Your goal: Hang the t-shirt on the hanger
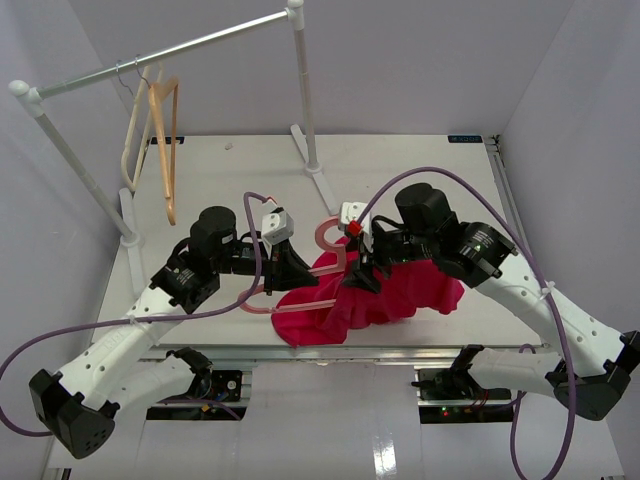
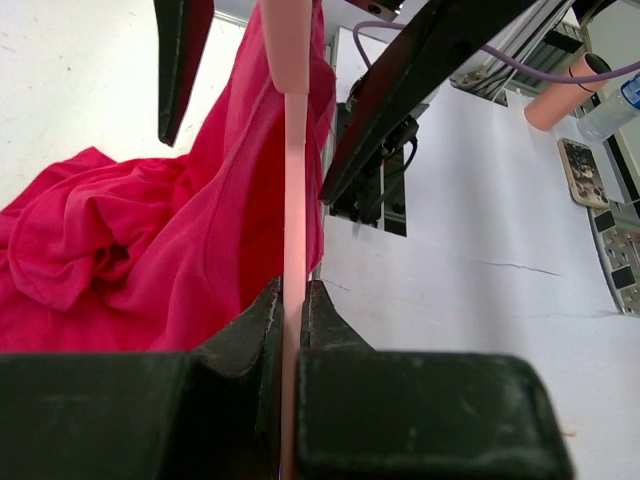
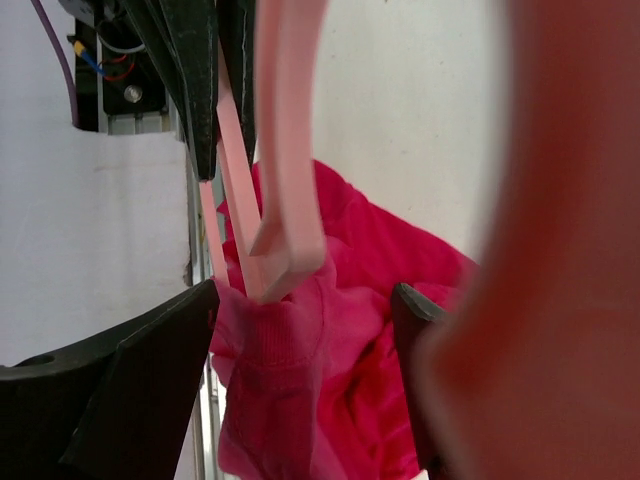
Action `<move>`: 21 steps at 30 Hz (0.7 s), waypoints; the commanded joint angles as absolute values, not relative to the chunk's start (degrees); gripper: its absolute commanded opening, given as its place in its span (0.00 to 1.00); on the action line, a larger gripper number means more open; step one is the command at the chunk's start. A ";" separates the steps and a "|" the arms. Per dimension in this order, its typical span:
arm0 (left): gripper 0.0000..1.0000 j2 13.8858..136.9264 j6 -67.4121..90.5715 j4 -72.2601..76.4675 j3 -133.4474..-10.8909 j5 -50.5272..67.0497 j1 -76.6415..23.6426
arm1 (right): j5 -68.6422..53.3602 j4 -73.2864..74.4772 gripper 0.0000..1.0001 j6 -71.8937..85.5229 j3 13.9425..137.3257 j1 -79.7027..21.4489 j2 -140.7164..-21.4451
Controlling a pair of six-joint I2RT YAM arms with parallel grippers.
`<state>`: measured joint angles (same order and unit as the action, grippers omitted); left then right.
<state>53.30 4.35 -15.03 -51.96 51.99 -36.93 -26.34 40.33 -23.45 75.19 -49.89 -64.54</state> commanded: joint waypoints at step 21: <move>0.66 58.99 9.10 -20.65 -73.79 32.90 -37.09 | -9.36 22.09 0.08 -9.41 58.17 -50.29 -44.37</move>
<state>59.59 8.01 -16.32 -65.25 44.85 -37.42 -19.64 26.44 -12.99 58.05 -50.35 -46.05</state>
